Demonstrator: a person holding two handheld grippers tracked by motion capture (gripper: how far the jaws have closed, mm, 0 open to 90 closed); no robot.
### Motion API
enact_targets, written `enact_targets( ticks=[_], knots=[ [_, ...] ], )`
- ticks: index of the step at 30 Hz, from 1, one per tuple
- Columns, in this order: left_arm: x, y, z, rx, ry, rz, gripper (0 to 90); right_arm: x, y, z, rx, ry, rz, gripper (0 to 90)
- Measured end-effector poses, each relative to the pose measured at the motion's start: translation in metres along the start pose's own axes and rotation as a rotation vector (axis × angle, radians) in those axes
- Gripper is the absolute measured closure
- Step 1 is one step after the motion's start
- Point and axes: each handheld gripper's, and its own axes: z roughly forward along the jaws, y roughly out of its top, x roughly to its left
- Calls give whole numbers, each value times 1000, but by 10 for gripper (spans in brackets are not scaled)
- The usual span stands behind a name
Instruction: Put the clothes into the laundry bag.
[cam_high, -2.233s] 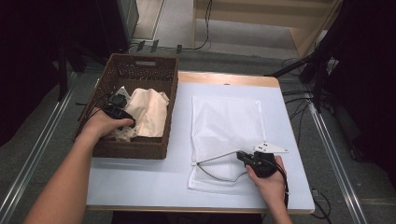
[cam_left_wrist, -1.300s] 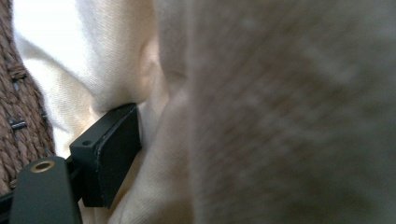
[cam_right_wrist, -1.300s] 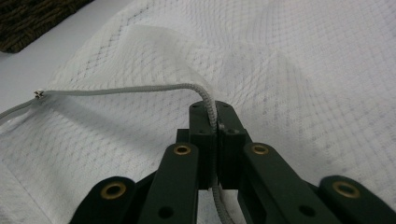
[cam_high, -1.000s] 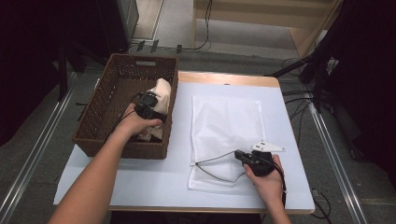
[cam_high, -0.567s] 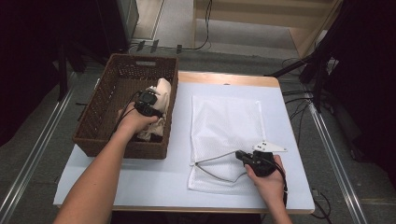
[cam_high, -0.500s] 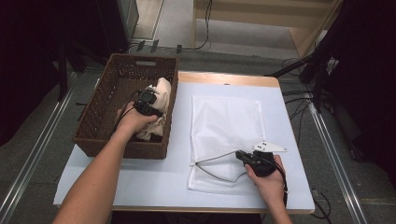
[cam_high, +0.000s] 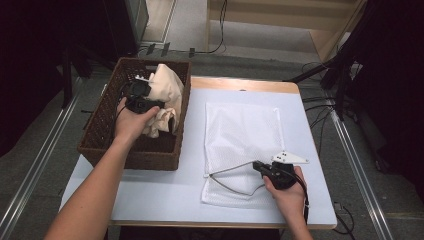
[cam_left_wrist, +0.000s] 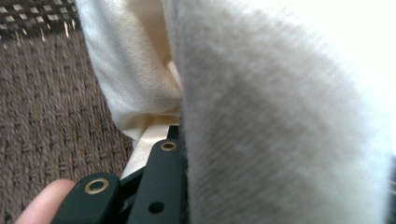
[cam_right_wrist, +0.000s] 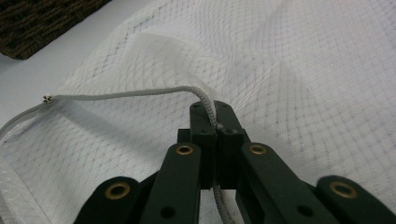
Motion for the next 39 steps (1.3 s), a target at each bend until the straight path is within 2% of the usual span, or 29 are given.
enact_targets(
  ticks=[2,6,10,12,15,17,20,23,24,28,30,35,39],
  knots=[
    [4,0,-9,-41,-28,-15,739,0,0,0,-1,-1,-2,895],
    [6,0,-24,-127,-35,-6,739,0,0,1,2,0,-4,895],
    [4,1,-39,-219,-59,1,739,0,0,0,-2,-4,-3,895],
    [2,1,-46,-268,-86,7,738,0,0,0,-2,-4,-4,896],
    [-2,3,-53,-296,-115,-6,738,0,0,1,-1,-3,-5,895],
    [-7,4,-54,-298,-124,4,738,1,0,1,-2,-3,-5,895],
    [-21,4,-57,-302,-157,39,738,0,0,1,-5,-3,-6,896],
    [-37,6,-61,-312,-227,74,736,0,0,1,-3,-3,-3,896],
    [-46,8,-63,-307,-263,87,734,0,0,1,-4,-5,-4,897],
    [-81,8,-65,-284,-343,111,731,1,0,1,-5,-4,-5,896],
    [-99,2,-63,-270,-390,119,729,1,1,1,-7,-4,-4,896],
    [-141,-20,-50,-212,-440,192,728,1,1,1,-9,-2,-3,896],
    [-158,-42,-38,-172,-495,196,727,1,2,1,-14,5,3,897]
  ],
)
